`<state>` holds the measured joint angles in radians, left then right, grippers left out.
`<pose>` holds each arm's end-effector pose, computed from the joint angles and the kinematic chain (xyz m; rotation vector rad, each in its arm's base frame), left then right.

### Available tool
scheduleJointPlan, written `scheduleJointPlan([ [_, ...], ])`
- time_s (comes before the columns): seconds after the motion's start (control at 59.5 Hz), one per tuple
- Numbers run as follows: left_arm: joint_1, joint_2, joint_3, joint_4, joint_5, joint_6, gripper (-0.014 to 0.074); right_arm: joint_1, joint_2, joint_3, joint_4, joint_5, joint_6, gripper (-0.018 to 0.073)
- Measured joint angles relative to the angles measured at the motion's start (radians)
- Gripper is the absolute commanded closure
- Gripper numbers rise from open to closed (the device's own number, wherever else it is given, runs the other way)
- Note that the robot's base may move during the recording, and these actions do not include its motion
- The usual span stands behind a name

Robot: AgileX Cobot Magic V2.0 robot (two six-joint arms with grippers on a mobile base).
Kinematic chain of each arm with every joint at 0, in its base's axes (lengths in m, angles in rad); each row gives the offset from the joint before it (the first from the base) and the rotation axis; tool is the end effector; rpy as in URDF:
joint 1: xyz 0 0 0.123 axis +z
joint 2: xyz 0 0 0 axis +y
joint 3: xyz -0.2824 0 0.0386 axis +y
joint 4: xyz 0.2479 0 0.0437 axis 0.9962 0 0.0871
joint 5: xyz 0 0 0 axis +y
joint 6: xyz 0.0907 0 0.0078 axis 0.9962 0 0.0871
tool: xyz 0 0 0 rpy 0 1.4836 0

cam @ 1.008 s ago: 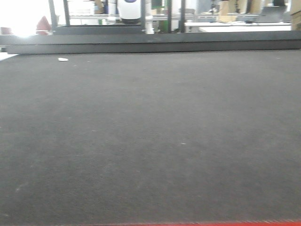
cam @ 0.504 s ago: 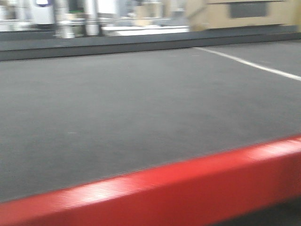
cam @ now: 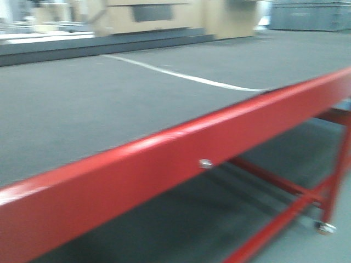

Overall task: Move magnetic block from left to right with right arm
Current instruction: 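Drive the base away from the table holding the cube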

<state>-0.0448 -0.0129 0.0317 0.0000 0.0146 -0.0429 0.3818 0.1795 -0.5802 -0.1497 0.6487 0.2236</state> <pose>0.0567 -0.0025 0.2018 0.0014 1.5174 -0.0702 0.0307 0.0035 0.3342 -0.1736 1.7250 0.2806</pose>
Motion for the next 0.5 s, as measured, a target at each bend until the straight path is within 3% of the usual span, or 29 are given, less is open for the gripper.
scheduleJointPlan([
  [0.504,0.005,0.0,0.0,0.0,0.0,0.0,0.0712,0.0,0.0,0.0,0.0,0.0,0.0,0.0407],
])
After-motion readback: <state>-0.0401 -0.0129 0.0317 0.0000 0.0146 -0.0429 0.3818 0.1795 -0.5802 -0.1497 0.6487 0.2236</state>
